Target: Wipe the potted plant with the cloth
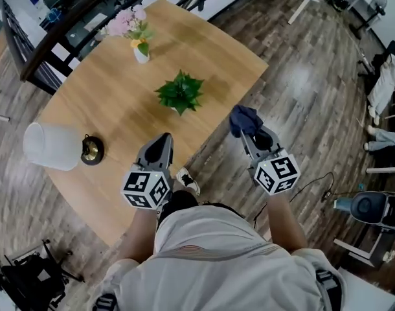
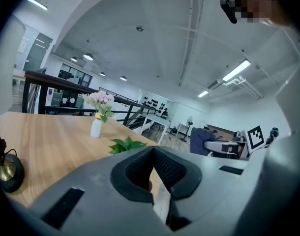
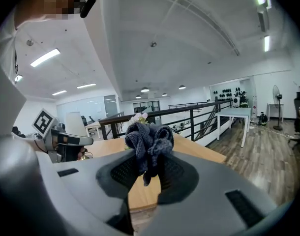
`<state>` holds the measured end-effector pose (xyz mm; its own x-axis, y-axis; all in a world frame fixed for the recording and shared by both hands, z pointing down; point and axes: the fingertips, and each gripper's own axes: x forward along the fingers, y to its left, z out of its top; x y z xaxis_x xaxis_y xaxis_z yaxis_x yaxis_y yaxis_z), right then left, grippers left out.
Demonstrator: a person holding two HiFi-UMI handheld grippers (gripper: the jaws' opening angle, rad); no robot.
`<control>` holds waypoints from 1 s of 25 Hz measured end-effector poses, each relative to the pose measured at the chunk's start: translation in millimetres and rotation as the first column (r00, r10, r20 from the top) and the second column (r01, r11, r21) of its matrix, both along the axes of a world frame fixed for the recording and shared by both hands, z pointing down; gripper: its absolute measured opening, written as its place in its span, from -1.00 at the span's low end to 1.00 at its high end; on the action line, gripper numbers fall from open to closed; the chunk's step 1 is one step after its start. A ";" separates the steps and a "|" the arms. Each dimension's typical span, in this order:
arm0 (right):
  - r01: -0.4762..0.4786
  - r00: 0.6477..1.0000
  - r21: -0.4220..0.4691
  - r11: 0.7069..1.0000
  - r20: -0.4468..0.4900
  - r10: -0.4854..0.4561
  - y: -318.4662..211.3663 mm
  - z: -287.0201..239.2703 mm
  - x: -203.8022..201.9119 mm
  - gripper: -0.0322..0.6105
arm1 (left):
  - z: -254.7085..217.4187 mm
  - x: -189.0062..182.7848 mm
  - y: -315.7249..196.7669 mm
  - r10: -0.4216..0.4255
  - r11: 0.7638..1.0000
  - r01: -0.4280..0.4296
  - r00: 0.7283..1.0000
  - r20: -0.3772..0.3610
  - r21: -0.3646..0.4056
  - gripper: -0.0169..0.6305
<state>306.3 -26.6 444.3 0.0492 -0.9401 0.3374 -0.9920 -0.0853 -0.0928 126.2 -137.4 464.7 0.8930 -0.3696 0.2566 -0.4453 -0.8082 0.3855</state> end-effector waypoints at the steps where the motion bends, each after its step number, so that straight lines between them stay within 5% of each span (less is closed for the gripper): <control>1: 0.018 1.000 -0.009 1.000 -0.003 -0.018 -16.0 -0.2 -0.1 -0.48 | 2.3 0.1 -12.6 -0.012 1.000 0.012 1.000 0.000 -0.011 -0.90; 9: 0.160 0.987 -0.034 0.987 -0.020 -0.160 -120.8 -8.4 -13.4 -0.48 | 55.6 0.0 -70.9 -0.073 0.983 0.077 0.997 0.033 -0.168 -0.90; 12: 0.212 0.977 -0.051 0.976 -0.018 -0.214 -150.1 -5.1 -15.9 -0.48 | 87.2 1.8 -76.3 -0.100 0.957 0.106 0.994 0.038 -0.269 -0.90; 16: 0.328 0.944 -0.070 0.942 -0.019 -0.330 -184.6 1.7 -18.7 -0.48 | 130.6 14.5 -74.7 -0.154 0.886 0.143 0.988 0.012 -0.442 -0.90; 22: 0.522 0.853 -0.079 0.849 0.017 -0.522 -230.2 10.8 -15.1 -0.48 | 163.4 43.9 -90.3 -0.342 0.731 0.216 0.937 -0.073 -0.647 -0.89; 25: 0.585 0.811 -0.078 0.807 0.029 -0.585 -245.7 11.3 -7.7 -0.47 | 166.1 59.7 -91.2 -0.387 0.694 0.215 0.916 -0.103 -0.687 -0.87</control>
<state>298.6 -272.3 455.7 -0.5023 -0.7607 0.4112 -0.8563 0.5036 -0.1143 185.9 -228.6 630.8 0.8254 -0.4460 0.3462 -0.4518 -0.1541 0.8787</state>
